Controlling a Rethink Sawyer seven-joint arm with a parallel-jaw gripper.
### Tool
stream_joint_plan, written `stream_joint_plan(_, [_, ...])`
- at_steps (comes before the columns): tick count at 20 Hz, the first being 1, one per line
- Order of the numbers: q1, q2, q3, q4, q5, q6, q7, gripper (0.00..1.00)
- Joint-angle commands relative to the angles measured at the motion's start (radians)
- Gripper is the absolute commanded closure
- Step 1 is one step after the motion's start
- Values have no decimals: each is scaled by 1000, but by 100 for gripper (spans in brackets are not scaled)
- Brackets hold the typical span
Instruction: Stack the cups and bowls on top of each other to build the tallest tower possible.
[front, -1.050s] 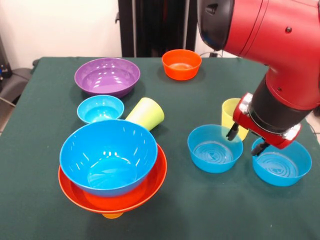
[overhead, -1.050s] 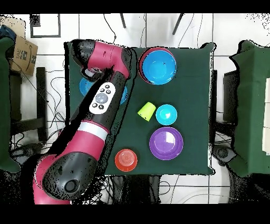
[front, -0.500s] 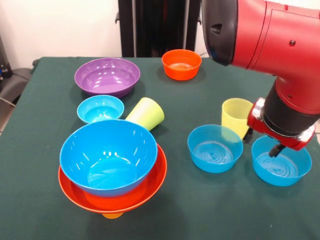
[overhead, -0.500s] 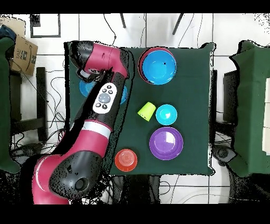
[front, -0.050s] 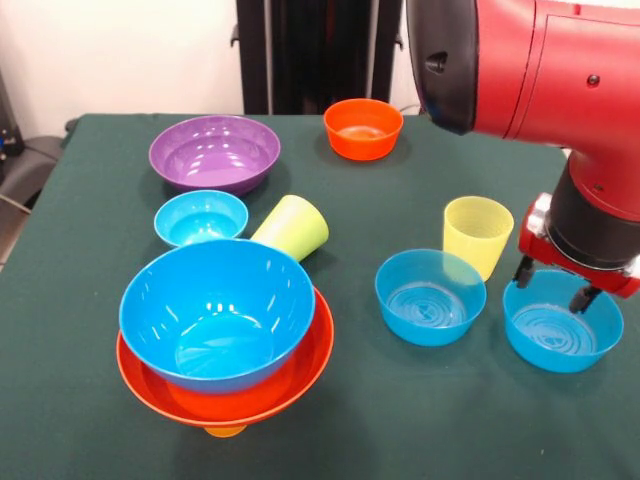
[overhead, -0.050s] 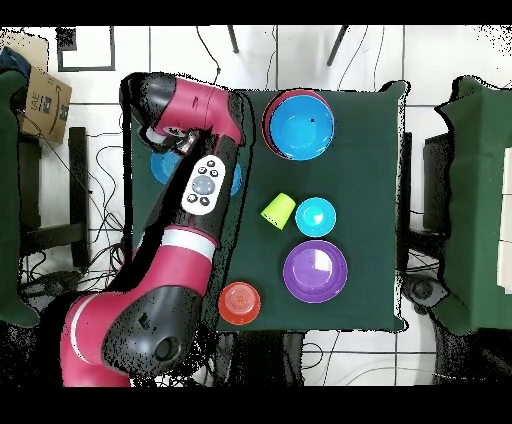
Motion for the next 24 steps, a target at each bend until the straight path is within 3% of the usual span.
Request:
stream_joint_plan(1, [-37,-12,160,-8,-107,54,-186,0])
stream_joint_plan(8, [-46,21,153,-27,-147,13,-190,0])
stream_joint_plan(24, [-35,24,205,31,-272,-118,-151,0])
